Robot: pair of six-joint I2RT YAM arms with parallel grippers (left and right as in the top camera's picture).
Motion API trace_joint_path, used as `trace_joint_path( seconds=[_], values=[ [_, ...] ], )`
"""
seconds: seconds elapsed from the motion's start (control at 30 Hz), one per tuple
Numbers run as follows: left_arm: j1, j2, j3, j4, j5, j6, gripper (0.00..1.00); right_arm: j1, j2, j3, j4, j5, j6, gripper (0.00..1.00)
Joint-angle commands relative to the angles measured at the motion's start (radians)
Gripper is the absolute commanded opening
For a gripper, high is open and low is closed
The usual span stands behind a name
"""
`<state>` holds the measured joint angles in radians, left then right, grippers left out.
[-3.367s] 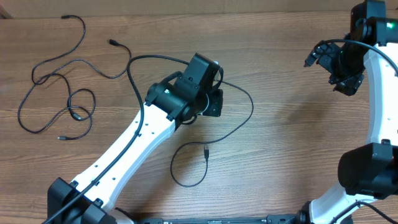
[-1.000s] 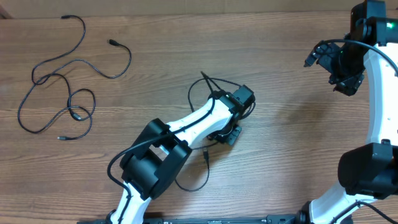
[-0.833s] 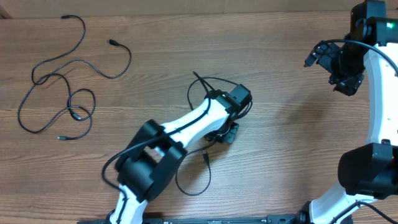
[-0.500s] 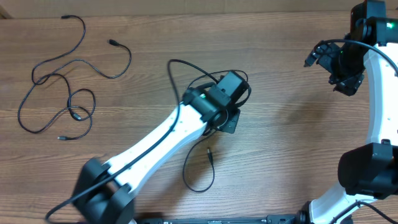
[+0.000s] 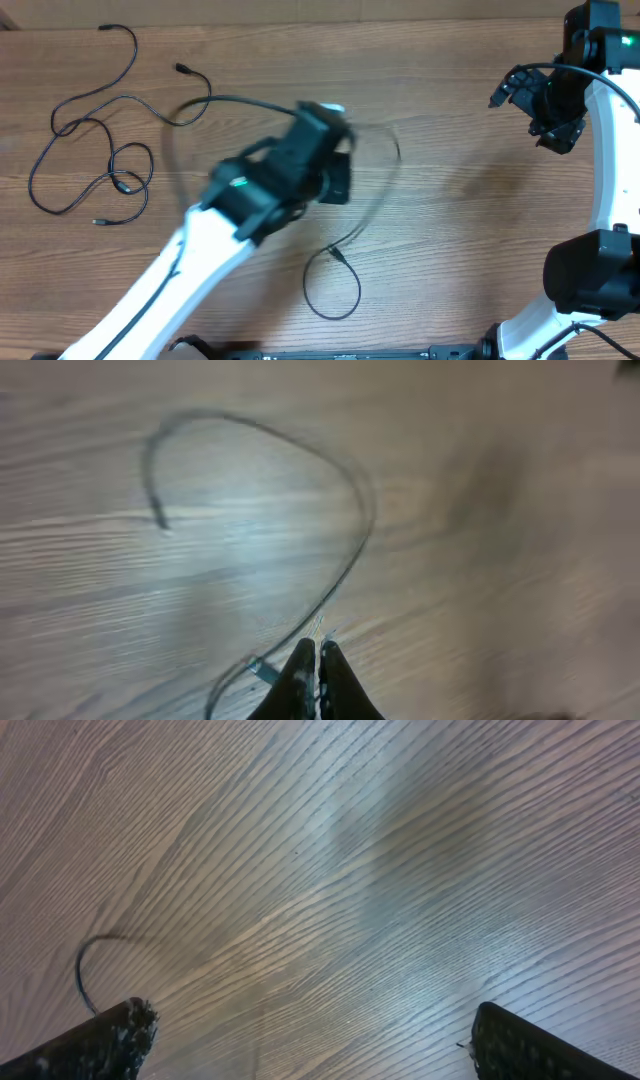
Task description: Untangle cables
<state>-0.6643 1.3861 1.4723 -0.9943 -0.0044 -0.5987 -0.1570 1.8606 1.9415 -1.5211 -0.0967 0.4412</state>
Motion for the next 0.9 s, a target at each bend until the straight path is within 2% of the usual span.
trace_joint_path(
  seconds=[0.0,0.07,0.13,0.2,0.27,0.4,0.43,0.53,0.63,0.73,0.87],
  values=[
    [0.079,-0.097,0.004,-0.027,-0.004,-0.106,0.04,-0.002,-0.014,0.000,0.002,0.006,0.004,1.00],
    [0.126,-0.142,0.004,-0.030,-0.003,-0.111,0.04,-0.002,-0.014,0.000,0.002,0.006,0.004,1.00],
    [0.150,-0.167,0.004,-0.027,0.000,-0.064,0.04,-0.002,-0.014,0.000,0.002,0.006,0.004,1.00],
    [0.148,-0.174,0.004,-0.030,0.022,0.050,0.07,-0.002,-0.014,0.000,0.002,0.006,0.004,1.00],
    [0.126,-0.153,-0.002,-0.031,0.089,0.129,0.18,-0.002,-0.014,0.000,0.002,0.006,0.004,1.00],
    [0.065,-0.080,-0.011,-0.028,0.135,0.147,0.30,-0.002,-0.014,0.000,0.002,0.006,0.004,1.00],
    [0.043,-0.047,-0.012,-0.027,0.135,0.148,0.35,-0.002,-0.014,0.000,0.002,0.006,0.004,1.00],
    [-0.034,0.068,-0.011,-0.008,0.135,0.200,0.59,-0.002,-0.014,0.000,0.002,0.006,0.004,1.00],
    [-0.094,0.179,-0.011,0.005,0.119,0.298,0.66,-0.002,-0.014,0.000,0.002,0.006,0.004,1.00],
    [-0.132,0.294,-0.011,0.006,0.081,0.343,0.73,-0.002,-0.014,0.000,0.002,0.006,0.004,1.00],
    [-0.148,0.430,-0.011,0.000,0.075,0.451,0.75,-0.002,-0.014,0.000,0.002,0.006,0.004,1.00]
  ],
)
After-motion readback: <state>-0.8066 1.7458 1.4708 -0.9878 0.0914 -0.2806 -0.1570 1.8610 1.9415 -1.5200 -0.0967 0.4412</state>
